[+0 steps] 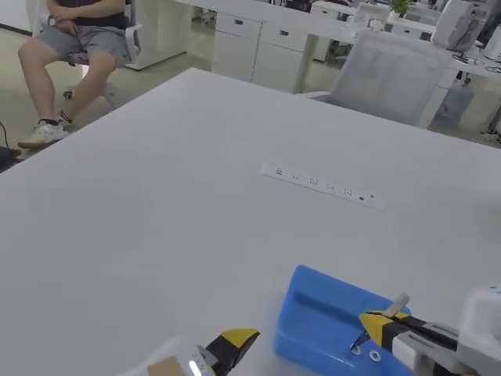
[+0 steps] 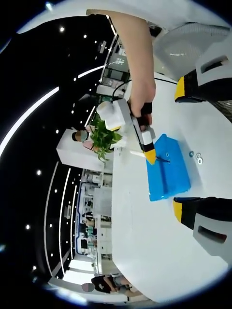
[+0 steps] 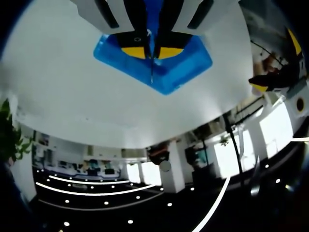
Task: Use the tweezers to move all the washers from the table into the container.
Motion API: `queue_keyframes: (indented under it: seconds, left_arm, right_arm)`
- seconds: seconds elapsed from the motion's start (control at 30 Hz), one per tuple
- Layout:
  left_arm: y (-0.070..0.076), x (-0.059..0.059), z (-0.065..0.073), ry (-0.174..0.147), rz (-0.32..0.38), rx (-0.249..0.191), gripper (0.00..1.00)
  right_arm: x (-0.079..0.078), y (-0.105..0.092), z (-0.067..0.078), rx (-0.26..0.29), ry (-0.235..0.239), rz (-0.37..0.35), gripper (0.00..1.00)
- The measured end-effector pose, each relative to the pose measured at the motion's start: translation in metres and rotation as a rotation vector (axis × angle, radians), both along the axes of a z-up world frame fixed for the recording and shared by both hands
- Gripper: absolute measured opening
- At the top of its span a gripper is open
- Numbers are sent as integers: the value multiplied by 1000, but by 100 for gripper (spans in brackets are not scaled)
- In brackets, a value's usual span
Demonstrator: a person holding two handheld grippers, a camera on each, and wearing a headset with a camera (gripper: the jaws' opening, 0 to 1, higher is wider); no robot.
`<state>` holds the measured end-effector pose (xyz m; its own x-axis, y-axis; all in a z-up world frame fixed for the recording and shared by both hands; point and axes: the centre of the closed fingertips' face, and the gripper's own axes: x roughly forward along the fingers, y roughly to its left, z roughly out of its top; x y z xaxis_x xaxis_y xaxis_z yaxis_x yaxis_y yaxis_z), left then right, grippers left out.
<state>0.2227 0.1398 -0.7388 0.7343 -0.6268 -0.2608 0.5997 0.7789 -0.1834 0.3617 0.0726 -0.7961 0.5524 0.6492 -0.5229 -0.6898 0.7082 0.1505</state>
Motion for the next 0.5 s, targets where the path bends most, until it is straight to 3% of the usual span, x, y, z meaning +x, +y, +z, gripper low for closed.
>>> queue_keyframes:
  seconds: [0.1, 0.27, 0.4, 0.5]
  left_arm:
    - [-1, -1, 1, -11, -5, 13, 81]
    - [-8, -5, 0, -3, -48, 9, 81]
    - [-26, -19, -10, 57, -175, 11, 84]
    - [-36, -28, -13, 29, -258, 63, 86]
  right_arm:
    - [-1, -1, 5, -1, -10, -8, 3]
    - [-2, 0, 14, -13, -32, -26, 3]
    - [-6, 2, 23, -19, -52, -34, 3]
    - [-11, 1, 31, -25, -70, -43, 3]
